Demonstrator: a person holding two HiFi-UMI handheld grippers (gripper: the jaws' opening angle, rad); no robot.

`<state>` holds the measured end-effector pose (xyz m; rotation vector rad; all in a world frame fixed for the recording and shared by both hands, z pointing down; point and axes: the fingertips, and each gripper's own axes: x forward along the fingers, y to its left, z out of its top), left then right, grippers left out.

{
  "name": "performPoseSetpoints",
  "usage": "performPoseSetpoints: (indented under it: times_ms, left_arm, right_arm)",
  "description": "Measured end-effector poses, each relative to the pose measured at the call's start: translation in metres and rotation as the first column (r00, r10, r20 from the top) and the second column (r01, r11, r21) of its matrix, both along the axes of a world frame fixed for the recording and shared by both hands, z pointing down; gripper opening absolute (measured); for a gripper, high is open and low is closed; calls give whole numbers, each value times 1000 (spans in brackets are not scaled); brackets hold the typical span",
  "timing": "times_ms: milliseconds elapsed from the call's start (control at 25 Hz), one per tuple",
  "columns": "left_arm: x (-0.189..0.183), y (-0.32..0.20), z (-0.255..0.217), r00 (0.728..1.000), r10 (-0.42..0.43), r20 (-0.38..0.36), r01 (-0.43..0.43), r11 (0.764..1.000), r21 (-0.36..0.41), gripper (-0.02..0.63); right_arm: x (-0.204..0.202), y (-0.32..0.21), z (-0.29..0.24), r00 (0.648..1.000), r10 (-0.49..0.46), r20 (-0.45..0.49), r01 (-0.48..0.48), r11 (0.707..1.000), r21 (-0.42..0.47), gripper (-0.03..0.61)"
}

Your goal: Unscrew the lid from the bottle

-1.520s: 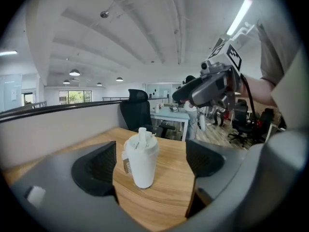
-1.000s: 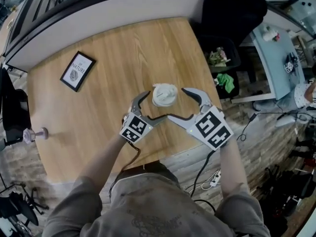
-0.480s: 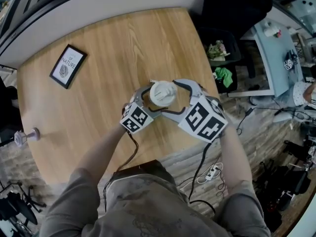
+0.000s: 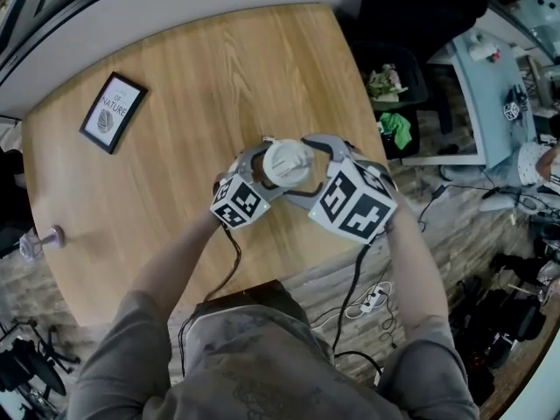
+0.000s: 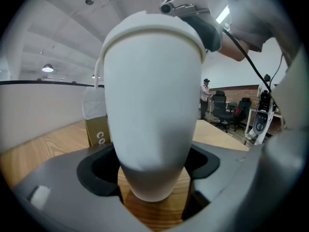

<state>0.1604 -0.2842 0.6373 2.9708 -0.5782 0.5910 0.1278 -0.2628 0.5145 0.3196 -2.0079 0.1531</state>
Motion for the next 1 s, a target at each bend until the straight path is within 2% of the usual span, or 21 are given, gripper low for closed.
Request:
performPoseSetpoints:
  times_ms: [280, 560, 840, 1000]
  left_arm:
    - [1, 2, 0, 1000, -1, -13, 1, 1000, 3, 377]
    - [1, 1, -1, 1000, 8, -12, -8, 1000, -1, 377]
    - [-1, 2, -2, 1000, 19, -14, -19, 1000, -1, 377]
    - [0, 2, -2, 1000, 23, -20, -23, 1000, 4, 377]
  right_arm:
    - [-4, -2, 6, 999, -37, -18, 37, 999, -23, 445]
    - [-2, -9, 19, 983, -137, -124, 129, 989, -71, 442]
    - [-7, -5, 24, 973, -182, -139, 165, 978, -127, 411]
    - [-5, -4, 24, 939, -295, -178, 274, 953, -131, 411]
